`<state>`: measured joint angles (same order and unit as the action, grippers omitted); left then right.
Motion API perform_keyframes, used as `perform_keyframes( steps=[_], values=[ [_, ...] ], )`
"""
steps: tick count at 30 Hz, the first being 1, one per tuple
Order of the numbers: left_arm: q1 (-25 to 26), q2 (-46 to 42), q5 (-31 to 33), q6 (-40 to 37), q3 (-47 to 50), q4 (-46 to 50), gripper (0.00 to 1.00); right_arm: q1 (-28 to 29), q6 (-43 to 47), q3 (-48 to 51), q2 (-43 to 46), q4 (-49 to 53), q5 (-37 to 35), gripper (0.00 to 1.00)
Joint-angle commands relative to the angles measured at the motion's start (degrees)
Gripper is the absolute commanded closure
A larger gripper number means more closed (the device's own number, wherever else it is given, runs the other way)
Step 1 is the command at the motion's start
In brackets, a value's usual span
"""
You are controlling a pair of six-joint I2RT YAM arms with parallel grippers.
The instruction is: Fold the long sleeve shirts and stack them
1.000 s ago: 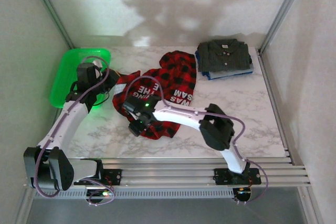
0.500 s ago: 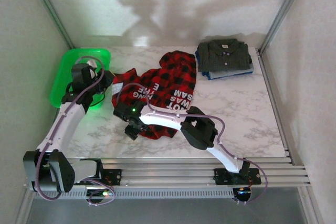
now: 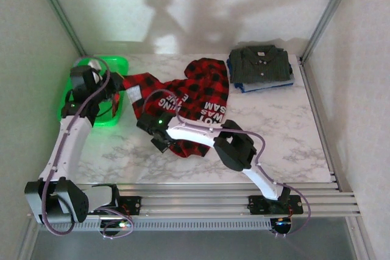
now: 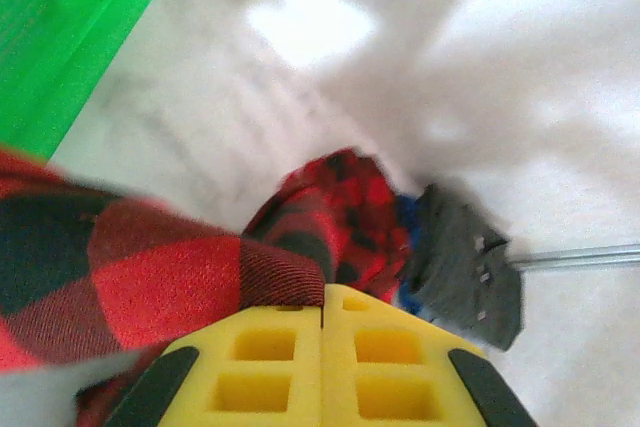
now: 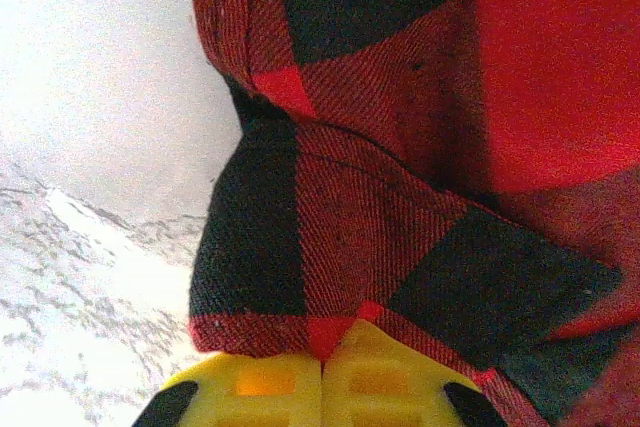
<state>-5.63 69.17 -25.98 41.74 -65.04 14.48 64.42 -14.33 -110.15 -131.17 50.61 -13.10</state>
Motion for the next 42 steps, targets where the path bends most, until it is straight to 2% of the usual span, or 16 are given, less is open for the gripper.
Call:
perform_keyframes(
  steps=[1,6,10,14,17,20,23,26,28,31,35,38,39,40,42],
  values=[
    [-0.7,-0.6,0.2,0.9,-10.3,-3.3,1.00,-1.1,1.7,-1.7,10.5,-2.5,4.2,1.00],
    [-1.0,2.3,1.3,1.8,-25.1,-7.1,1.00,-1.9,5.5,-12.1,15.6,-1.9,15.4,1.00],
    [-1.6,6.7,3.7,-0.8,-40.5,-6.5,1.00,-2.4,5.8,-30.5,13.4,2.4,25.1,1.00],
    [-1.9,12.0,5.5,-3.5,-56.3,-5.1,1.00,-2.6,2.4,-49.9,9.6,3.7,34.3,1.00],
    [-1.8,17.9,6.2,-3.9,-70.2,-3.4,0.99,-3.8,-2.5,-51.2,12.0,-1.0,39.1,1.00],
    [-1.8,24.4,4.8,-0.9,-82.3,-4.5,0.97,-6.3,-7.0,-43.1,18.1,-5.5,40.4,1.00],
    [-0.8,28.4,1.7,6.5,-82.7,-11.0,0.97,-10.6,-11.6,-28.9,25.7,-8.9,39.6,1.00],
    [6.8,33.1,2.2,3.2,-82.8,-11.1,0.96,-15.5,-15.4,-13.3,33.6,-10.8,36.7,1.00],
    [14.2,37.5,1.9,0.1,-82.8,-10.4,0.95,-20.7,-18.4,-0.6,40.0,-12.3,34.7,1.00],
    [22.1,45.3,2.1,-1.3,-82.9,-9.2,0.95,-29.3,-21.7,15.5,47.2,-15.1,35.5,1.00],
    [29.7,56.9,3.2,-3.4,-83.6,-9.3,0.93,-40.6,-21.0,29.9,54.6,-12.6,34.8,1.00],
    [34.4,66.3,3.8,-2.3,-84.9,-11.3,0.87,-48.7,-18.5,37.7,56.7,-9.6,35.7,1.00],
    [35.3,69.0,3.2,-1.0,-85.4,-12.2,0.71,-51.9,-16.6,40.5,56.7,-8.1,34.8,1.00],
    [36.4,72.3,3.3,1.2,-87.2,-12.5,0.39,-54.7,-14.7,43.2,56.4,-8.1,34.5,1.00],
    [36.7,76.3,5.2,3.8,-92.3,-8.5,0.14,-59.1,-11.5,46.7,55.2,-9.0,33.7,1.00]
  ],
)
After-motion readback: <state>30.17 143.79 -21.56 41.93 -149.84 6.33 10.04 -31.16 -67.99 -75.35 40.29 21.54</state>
